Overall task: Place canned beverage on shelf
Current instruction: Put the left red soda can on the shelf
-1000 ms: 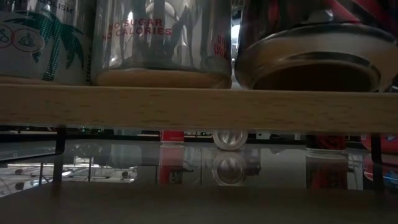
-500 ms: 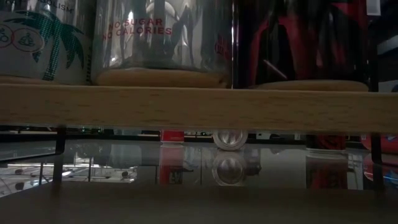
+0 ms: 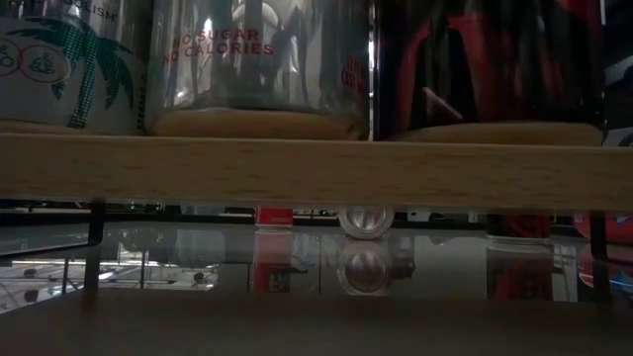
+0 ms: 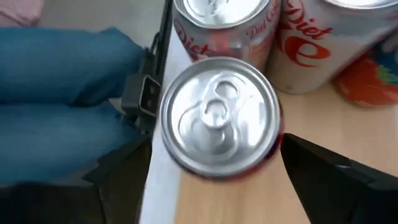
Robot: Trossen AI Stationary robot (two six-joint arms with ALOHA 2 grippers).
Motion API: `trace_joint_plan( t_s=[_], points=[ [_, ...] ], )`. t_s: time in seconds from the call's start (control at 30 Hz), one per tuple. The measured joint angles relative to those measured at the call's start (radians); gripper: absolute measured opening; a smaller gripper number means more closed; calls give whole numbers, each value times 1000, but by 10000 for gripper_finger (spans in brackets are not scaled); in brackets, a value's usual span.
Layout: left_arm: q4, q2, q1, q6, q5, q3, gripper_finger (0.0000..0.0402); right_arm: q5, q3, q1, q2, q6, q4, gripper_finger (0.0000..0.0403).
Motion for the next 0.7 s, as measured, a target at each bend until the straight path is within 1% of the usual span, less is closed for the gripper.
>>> trace_joint_plan(
  t_s=[0.13, 0.33, 0.43, 0.6, 0.7],
  points=[
    [9, 0, -5, 0, 0, 0, 387, 33, 72, 0, -1, -25, -131, 347],
    [106, 0, -66, 0, -7, 0, 387, 119, 149, 0, -3, -50, -310, 347],
    [179, 0, -120, -1, -50, 0, 387, 141, 162, 0, -4, -71, -365, 347],
    [297, 0, -241, 0, -134, 0, 387, 145, 166, 0, -4, -95, -449, 347],
    [350, 0, -306, -5, -150, 0, 379, 165, 165, 0, -4, -96, -457, 347]
  ],
)
